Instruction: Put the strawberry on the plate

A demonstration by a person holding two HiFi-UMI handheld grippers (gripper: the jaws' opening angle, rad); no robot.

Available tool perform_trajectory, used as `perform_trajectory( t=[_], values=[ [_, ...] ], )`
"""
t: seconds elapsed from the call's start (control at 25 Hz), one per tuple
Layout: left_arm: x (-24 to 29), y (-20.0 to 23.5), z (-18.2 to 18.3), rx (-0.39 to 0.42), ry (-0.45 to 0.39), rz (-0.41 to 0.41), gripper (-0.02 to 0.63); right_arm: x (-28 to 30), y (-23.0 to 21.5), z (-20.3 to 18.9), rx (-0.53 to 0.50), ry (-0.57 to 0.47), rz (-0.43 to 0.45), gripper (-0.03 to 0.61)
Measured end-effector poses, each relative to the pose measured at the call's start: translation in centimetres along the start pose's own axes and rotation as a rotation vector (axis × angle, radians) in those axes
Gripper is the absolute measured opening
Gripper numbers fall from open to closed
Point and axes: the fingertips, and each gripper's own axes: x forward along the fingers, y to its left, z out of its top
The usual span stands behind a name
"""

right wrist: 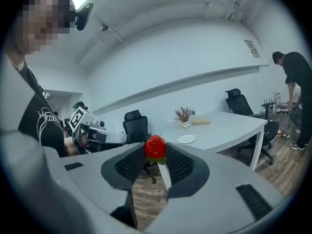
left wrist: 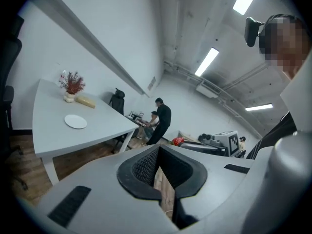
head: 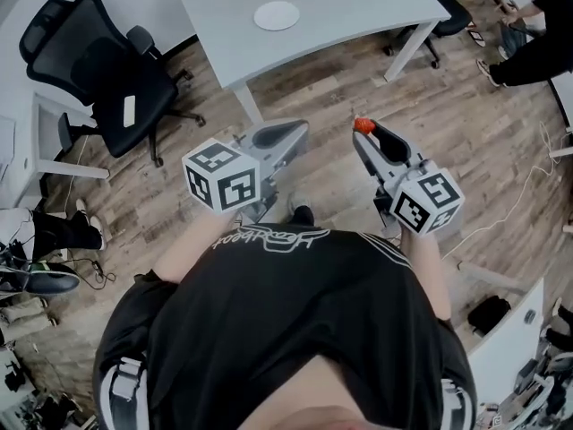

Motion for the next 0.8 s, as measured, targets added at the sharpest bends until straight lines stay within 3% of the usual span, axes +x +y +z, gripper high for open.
perform_trajectory(
  t=[0.44, 0.6, 0.8],
  values=[
    [5.5, 11.5, 5.0, -0.052, -0.009, 0.033, 0.006, 10.8, -7.0, 2.4, -0.025, 0.067, 0.06, 0.126],
    [6.1, 14.1, 5.8, -0.078, -0.018, 0.056, 0.006, 12.9, -8.5, 2.7, 0.039, 0.081, 0.081, 0.126],
    [5.2, 16.0, 5.8, -0.087, -0.032, 0.081, 0.006, 14.4, -8.8, 2.8, 0.03, 0.086, 0.081, 0.126]
  ],
)
